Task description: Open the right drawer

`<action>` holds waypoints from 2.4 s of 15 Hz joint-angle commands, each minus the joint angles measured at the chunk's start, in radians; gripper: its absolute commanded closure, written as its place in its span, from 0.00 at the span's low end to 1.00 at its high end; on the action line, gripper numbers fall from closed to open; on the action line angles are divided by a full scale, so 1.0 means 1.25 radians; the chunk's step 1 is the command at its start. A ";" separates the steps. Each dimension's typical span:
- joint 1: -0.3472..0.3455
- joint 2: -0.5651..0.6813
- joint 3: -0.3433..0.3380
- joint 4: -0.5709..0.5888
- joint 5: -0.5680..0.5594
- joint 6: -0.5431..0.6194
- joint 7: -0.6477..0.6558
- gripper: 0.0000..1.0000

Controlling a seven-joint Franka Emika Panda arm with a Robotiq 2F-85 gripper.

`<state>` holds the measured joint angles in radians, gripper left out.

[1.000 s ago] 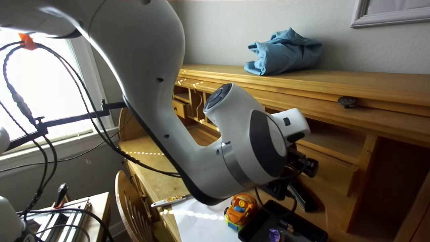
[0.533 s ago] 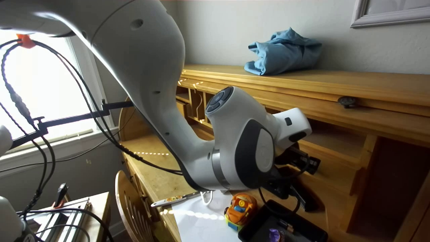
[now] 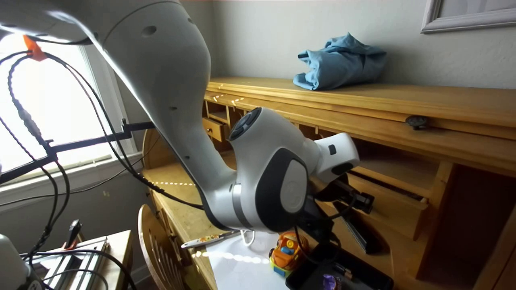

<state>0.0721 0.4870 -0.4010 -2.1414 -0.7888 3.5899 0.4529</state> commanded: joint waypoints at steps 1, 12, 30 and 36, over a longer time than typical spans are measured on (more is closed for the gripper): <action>0.086 -0.042 -0.093 -0.129 0.077 0.027 -0.055 0.93; 0.296 -0.049 -0.282 -0.275 0.225 0.111 -0.121 0.94; 0.220 -0.365 -0.086 -0.490 0.117 -0.450 -0.112 0.00; 0.016 -0.551 0.158 -0.501 0.441 -0.723 -0.229 0.00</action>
<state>0.2128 -0.0626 -0.2807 -2.7280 -0.2922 2.7949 0.1750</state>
